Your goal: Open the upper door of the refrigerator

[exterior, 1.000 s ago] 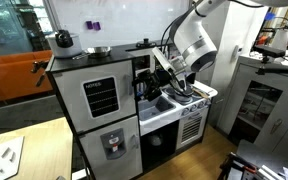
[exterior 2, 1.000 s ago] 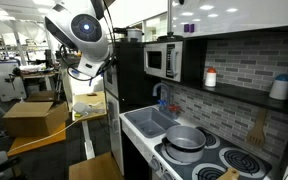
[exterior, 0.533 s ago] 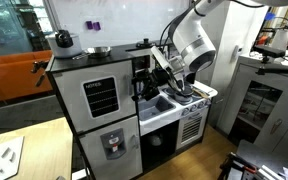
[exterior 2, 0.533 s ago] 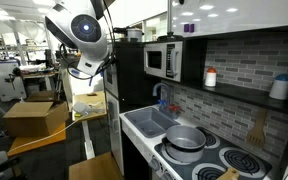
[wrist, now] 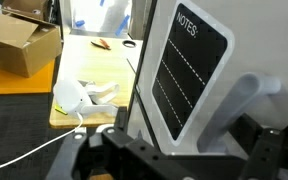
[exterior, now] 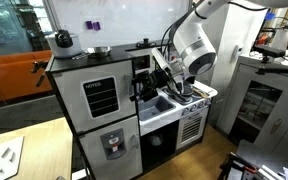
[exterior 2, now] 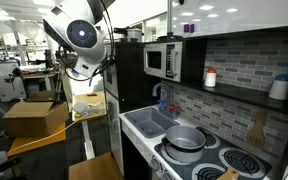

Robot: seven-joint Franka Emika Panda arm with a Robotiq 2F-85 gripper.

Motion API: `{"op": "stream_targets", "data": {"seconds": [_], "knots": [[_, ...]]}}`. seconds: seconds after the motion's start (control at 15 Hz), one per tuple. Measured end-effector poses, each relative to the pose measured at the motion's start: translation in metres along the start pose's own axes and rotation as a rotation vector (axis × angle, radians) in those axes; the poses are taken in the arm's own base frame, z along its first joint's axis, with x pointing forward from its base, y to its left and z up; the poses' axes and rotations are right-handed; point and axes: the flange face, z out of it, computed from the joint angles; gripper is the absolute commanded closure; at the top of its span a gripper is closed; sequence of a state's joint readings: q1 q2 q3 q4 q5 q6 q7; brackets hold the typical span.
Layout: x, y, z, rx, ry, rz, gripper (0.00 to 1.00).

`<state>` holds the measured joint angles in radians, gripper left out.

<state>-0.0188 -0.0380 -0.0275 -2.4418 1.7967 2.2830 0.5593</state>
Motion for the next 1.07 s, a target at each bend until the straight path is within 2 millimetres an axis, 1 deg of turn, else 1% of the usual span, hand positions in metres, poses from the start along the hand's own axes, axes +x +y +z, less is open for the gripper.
{"op": "stream_targets", "data": {"seconds": [0.27,0.4,1.07], "knots": [[0.006,0.023,0.006,-0.020,-0.007,0.036,0.00],[0.010,0.034,0.006,-0.023,-0.008,0.056,0.00],[0.029,0.083,-0.019,0.046,-0.025,0.131,0.00]]}}
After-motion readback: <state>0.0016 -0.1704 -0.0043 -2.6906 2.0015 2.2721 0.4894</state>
